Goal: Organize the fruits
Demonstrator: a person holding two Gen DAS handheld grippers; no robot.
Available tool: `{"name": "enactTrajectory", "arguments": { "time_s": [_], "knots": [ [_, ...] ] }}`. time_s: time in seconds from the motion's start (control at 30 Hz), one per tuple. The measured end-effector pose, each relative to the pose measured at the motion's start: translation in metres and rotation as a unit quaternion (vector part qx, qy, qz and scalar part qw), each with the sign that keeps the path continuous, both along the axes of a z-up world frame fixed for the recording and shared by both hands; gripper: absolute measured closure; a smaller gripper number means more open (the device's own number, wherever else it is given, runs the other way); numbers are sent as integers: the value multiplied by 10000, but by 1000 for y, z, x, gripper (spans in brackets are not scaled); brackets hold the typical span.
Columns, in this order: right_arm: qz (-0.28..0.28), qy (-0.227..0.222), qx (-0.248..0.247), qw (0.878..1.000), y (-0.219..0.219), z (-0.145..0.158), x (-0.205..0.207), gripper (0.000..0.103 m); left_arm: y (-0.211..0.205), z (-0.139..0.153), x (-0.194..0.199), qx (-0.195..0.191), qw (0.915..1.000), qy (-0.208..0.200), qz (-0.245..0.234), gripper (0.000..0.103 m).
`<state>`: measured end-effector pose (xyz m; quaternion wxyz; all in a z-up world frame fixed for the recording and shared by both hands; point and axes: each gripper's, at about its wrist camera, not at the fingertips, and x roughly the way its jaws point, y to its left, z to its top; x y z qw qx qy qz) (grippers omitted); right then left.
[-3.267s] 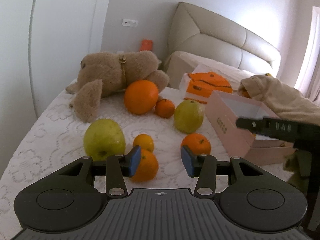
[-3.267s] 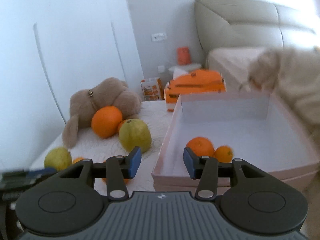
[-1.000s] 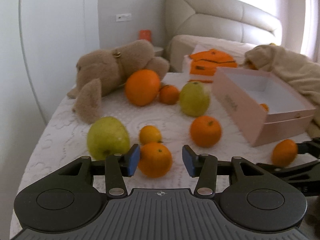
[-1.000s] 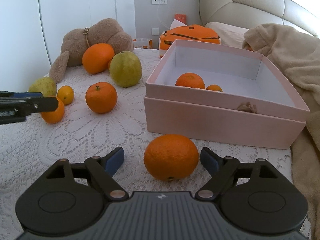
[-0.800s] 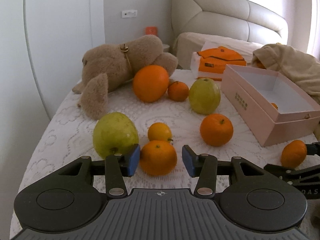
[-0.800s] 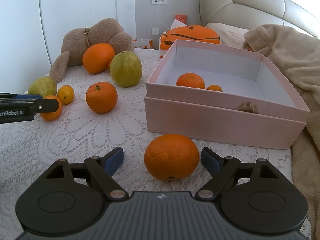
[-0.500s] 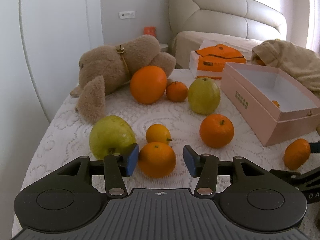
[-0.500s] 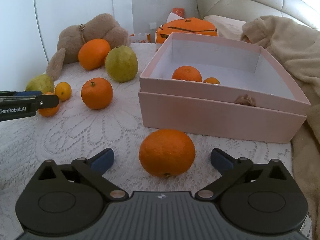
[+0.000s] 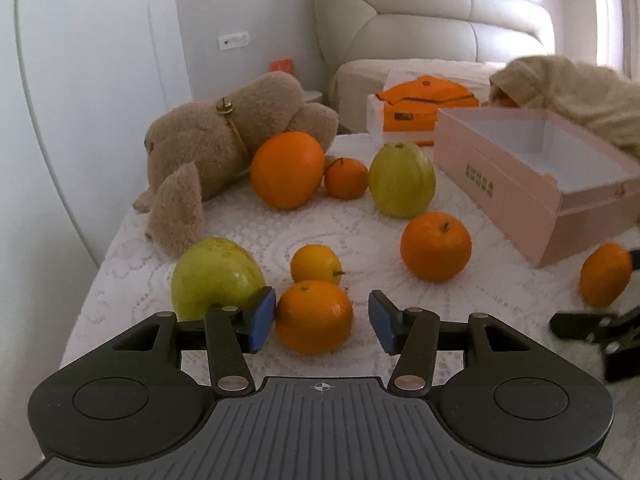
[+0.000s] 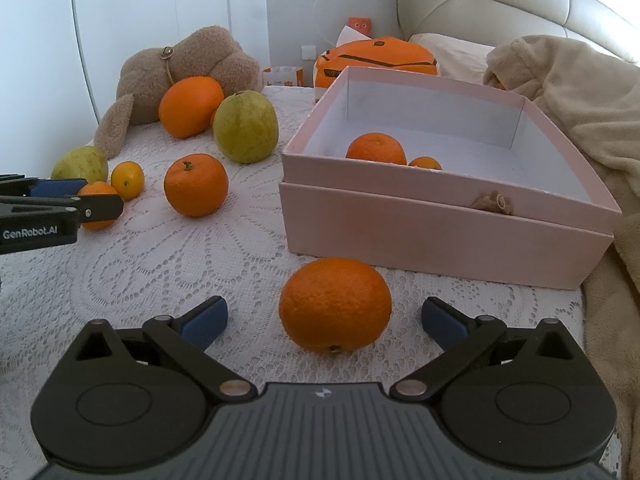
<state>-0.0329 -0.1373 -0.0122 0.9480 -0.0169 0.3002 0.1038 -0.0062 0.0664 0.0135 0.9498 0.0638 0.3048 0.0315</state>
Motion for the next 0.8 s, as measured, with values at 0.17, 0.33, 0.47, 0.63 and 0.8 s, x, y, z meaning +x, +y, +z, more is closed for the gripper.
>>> {"name": "enactTrajectory", "arguments": {
  "time_s": [0.17, 0.33, 0.47, 0.63, 0.8],
  "knots": [
    [-78, -70, 3, 9999, -1, 1, -2, 9, 0, -1, -5, 188, 9998, -55, 69, 56],
    [-105, -87, -34, 9999, -1, 9, -8, 42, -4, 3, -11, -118, 9997, -103, -198, 56],
    [-6, 122, 91, 9999, -5, 18, -9, 55, -16, 20, -17, -419, 9973, -315, -521, 56],
    [245, -32, 1003, 9946, -28, 48, -11, 55, -29, 63, -12, -909, 9886, -750, -933, 56],
    [-29, -1096, 1287, 9856, -61, 125, -2, 55, -53, 121, 35, -1426, 9734, -1095, -1416, 56]
  ]
}}
